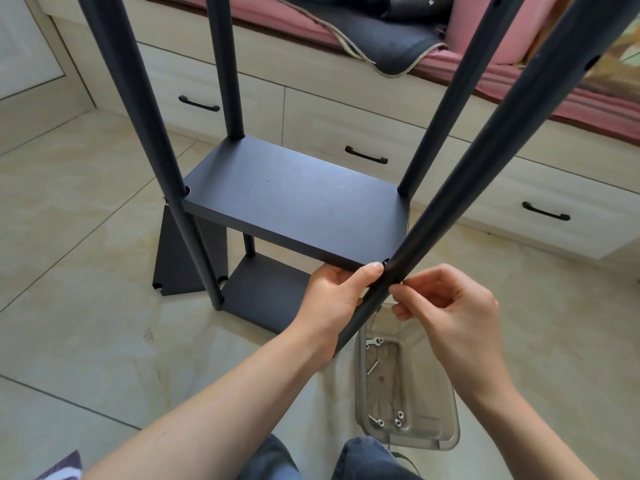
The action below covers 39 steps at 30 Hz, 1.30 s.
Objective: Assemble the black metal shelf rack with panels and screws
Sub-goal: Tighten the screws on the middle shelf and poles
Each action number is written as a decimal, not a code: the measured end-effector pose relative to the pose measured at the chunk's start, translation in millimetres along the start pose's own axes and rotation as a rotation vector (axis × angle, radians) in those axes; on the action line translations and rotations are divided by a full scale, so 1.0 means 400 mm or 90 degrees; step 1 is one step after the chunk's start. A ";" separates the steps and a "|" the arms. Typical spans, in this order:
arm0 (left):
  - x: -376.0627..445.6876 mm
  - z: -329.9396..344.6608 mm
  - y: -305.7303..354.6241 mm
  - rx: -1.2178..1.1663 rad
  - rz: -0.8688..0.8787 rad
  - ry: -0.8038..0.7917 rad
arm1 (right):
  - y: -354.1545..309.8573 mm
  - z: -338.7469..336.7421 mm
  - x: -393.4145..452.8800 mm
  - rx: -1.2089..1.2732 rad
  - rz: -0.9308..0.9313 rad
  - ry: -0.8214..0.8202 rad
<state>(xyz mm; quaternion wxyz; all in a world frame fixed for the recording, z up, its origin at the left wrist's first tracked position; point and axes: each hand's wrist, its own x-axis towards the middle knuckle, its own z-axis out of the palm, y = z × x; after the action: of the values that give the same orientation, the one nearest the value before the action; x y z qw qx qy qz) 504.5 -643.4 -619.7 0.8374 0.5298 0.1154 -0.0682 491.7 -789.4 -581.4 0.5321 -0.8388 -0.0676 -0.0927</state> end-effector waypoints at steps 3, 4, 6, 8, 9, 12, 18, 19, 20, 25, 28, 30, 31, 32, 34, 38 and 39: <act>0.000 0.000 0.002 -0.012 0.010 -0.010 | 0.003 0.001 -0.010 0.032 0.017 0.005; 0.000 0.001 0.001 -0.013 0.013 -0.012 | 0.004 0.001 -0.012 0.038 0.018 0.003; 0.000 0.003 -0.001 -0.012 0.016 -0.017 | 0.004 -0.001 -0.015 0.049 0.019 0.002; 0.001 0.004 -0.001 -0.010 0.015 -0.020 | 0.003 -0.002 -0.013 0.061 0.029 0.004; 0.001 0.004 -0.001 -0.010 0.015 -0.021 | 0.003 -0.002 -0.012 0.068 0.036 0.003; 0.000 0.002 0.000 -0.012 0.016 -0.027 | 0.003 -0.001 -0.009 0.094 0.056 0.001; 0.000 -0.002 -0.002 -0.002 0.014 -0.028 | 0.009 0.004 -0.016 0.120 0.063 0.024; 0.000 -0.003 -0.001 0.000 0.013 -0.029 | 0.011 0.005 -0.018 0.119 0.060 0.027; 0.001 -0.003 -0.001 0.002 0.012 -0.030 | 0.012 0.006 -0.019 0.115 0.055 0.030; 0.001 -0.002 0.001 0.005 0.015 -0.026 | 0.013 0.009 -0.026 -0.018 -0.042 0.042; 0.001 0.002 0.000 0.000 0.015 -0.016 | 0.018 0.013 -0.028 -0.112 -0.110 0.050; 0.001 0.005 0.001 -0.006 0.017 -0.016 | 0.020 0.014 -0.027 -0.088 -0.077 0.051; 0.002 0.005 0.000 -0.005 0.018 -0.018 | 0.020 0.014 -0.025 -0.033 -0.029 0.048; 0.002 0.005 0.000 -0.003 0.019 -0.021 | 0.019 0.016 -0.023 0.043 0.028 0.044; 0.002 0.003 0.001 -0.005 0.019 -0.028 | 0.016 0.017 -0.019 0.173 0.126 0.038; 0.002 0.001 -0.001 -0.010 0.016 -0.032 | 0.011 0.014 -0.018 0.091 0.073 0.031; 0.004 0.000 -0.002 -0.010 0.016 -0.031 | 0.010 0.013 -0.018 0.056 0.049 0.028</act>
<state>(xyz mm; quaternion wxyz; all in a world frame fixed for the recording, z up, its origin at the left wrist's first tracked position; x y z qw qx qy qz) 505.6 -643.6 -620.9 0.8449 0.5230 0.0886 -0.0695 485.8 -786.4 -588.6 0.5731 -0.8144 -0.0274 -0.0875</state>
